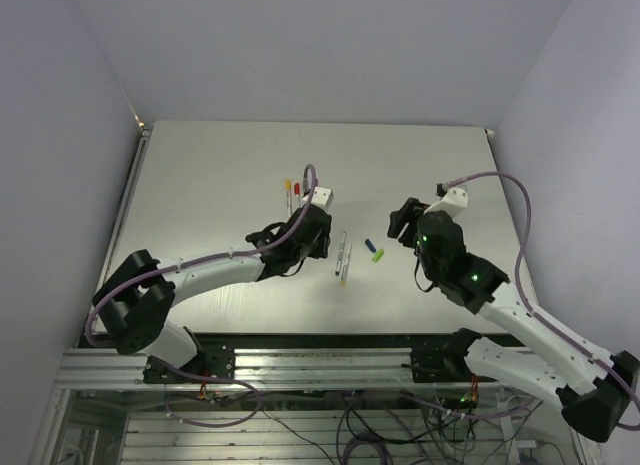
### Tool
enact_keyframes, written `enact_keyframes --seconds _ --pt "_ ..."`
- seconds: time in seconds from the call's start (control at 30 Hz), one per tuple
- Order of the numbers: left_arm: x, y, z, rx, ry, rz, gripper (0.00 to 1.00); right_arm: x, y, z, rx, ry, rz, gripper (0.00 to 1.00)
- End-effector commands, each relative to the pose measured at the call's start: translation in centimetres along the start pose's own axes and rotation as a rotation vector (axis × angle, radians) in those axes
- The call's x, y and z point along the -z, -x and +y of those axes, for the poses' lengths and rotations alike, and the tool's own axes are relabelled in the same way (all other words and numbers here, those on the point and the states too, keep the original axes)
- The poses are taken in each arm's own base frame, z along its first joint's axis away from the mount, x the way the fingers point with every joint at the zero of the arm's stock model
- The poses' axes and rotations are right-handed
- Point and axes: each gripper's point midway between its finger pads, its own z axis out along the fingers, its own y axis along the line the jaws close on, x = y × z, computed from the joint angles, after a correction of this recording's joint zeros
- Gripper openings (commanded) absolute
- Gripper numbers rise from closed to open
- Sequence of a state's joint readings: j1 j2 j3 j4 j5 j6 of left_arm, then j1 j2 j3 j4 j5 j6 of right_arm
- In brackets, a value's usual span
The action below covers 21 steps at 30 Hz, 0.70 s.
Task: Insert the pens into the pen caps
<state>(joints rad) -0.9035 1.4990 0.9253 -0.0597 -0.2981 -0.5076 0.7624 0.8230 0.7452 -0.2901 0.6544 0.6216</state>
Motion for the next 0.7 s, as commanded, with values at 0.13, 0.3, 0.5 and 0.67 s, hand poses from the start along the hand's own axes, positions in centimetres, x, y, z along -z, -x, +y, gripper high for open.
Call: enact_keyframes --seconds 0.13,0.3,0.5,0.67 --pt "-0.3 -1.4 -1.1 -0.063 0.025 0.001 0.39 -4.9 -1.3 -6.4 -0.055 -0.138 0.103 0.5" --pt "-1.8 -2.9 -1.4 -0.114 0.066 0.027 0.4 -5.5 -3.1 -7.4 -0.097 -0.113 0.167 0.47" --pt "-3.6 -4.3 -2.0 -0.139 0.06 0.062 0.4 -5.1 -4.3 -7.2 -0.098 -0.084 0.191 0.46" --pt "-4.7 -4.6 -2.4 -0.15 0.057 0.065 0.4 -4.7 -5.0 -7.3 -0.105 -0.07 0.204 0.45"
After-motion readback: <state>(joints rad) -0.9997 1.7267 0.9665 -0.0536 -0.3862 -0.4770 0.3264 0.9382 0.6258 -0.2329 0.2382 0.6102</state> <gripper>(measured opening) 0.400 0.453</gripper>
